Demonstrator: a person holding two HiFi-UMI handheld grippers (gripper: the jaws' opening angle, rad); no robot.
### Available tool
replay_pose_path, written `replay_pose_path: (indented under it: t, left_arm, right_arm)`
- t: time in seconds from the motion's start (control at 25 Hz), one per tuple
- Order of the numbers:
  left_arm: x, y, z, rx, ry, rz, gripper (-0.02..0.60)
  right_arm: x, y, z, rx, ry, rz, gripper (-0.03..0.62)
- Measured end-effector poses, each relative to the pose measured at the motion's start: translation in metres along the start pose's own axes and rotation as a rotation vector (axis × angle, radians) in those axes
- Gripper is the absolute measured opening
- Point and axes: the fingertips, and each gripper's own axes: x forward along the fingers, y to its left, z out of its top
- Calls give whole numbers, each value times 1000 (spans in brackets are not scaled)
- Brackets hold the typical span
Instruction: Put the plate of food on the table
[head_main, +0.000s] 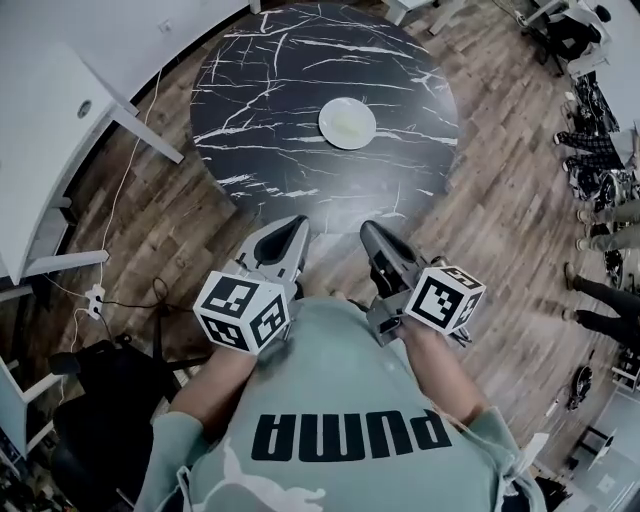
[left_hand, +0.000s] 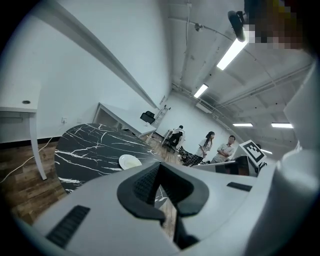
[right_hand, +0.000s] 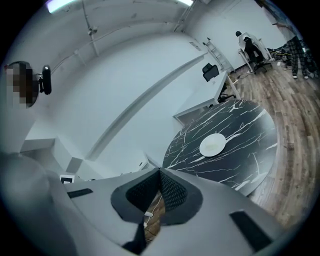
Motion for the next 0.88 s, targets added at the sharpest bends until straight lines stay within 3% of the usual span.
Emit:
replay_pose_path:
  t: [0.32, 0.6, 0.88]
  left_arm:
    - [-3, -76, -45, -45, -65, 111, 6]
    - [-22, -131, -83, -25, -83, 224, 6]
    - [-55, -157, -99, 25, -90, 290, 6]
  right_arm:
    - [-76, -28, -11, -77, 48, 66, 9]
    - [-130, -42, -29, -139, 96, 122, 9]
    - [-165, -30, -48, -191, 96, 155, 9]
